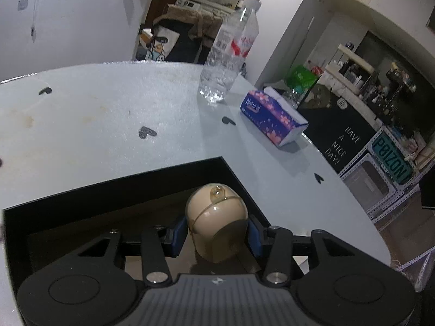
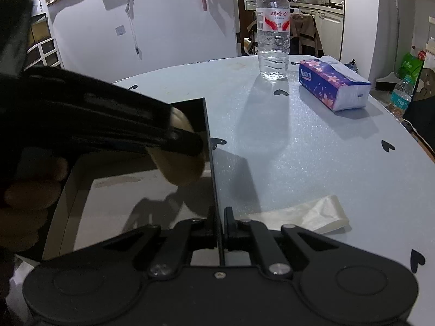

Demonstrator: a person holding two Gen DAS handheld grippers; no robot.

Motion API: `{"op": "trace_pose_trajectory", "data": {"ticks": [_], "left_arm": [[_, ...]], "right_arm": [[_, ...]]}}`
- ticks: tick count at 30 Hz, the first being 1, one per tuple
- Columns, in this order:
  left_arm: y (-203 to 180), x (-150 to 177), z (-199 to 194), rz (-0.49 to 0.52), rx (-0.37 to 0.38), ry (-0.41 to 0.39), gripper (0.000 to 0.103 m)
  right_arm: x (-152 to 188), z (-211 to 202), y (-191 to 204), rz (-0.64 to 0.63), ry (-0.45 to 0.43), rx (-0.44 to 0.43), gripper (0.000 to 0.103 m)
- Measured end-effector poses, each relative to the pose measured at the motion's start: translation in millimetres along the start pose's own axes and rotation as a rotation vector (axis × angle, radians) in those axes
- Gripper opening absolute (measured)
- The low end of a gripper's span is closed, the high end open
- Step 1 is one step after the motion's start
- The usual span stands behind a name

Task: Organize rigid objects
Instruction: 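Lift the beige earbud case with the left gripper into the black box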

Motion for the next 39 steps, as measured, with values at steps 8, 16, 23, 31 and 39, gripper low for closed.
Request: {"op": "trace_pose_trajectory", "data": {"ticks": [8,16,23,31,39], "left_arm": [[11,-9,-3,-0.035,0.000,-0.026,0.078],[17,-5,-54,-0.014,-0.014,-0.112,0.086],[32,23,-104,0.033,-0.114,-0.191,0.093],[70,58,-160,0.019,-0.297,-0.305,0.098],[111,97,-179,-0.062,-0.431,-0.296,0.100]], "right_arm": [[-1,1,-1,0.006,0.003,-0.002,0.005],[0,0,0,0.005,-0.004,-0.004,0.005],[0,0,0,0.004,-0.008,-0.007,0.005],[1,-1,-1,0.016,-0.016,-0.009,0.005],[1,-1,-1,0.019,-0.017,-0.002,0.005]]}}
Point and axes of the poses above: each gripper's, at about its wrist camera, not at the fingertips, and z roughly the way its jaws point, y to its left, x to its underside, the point moved 7 cm from there along z, roughly the way its jaws point, and after that the axes turned 3 degrees about -x, right-handed, at the moved point
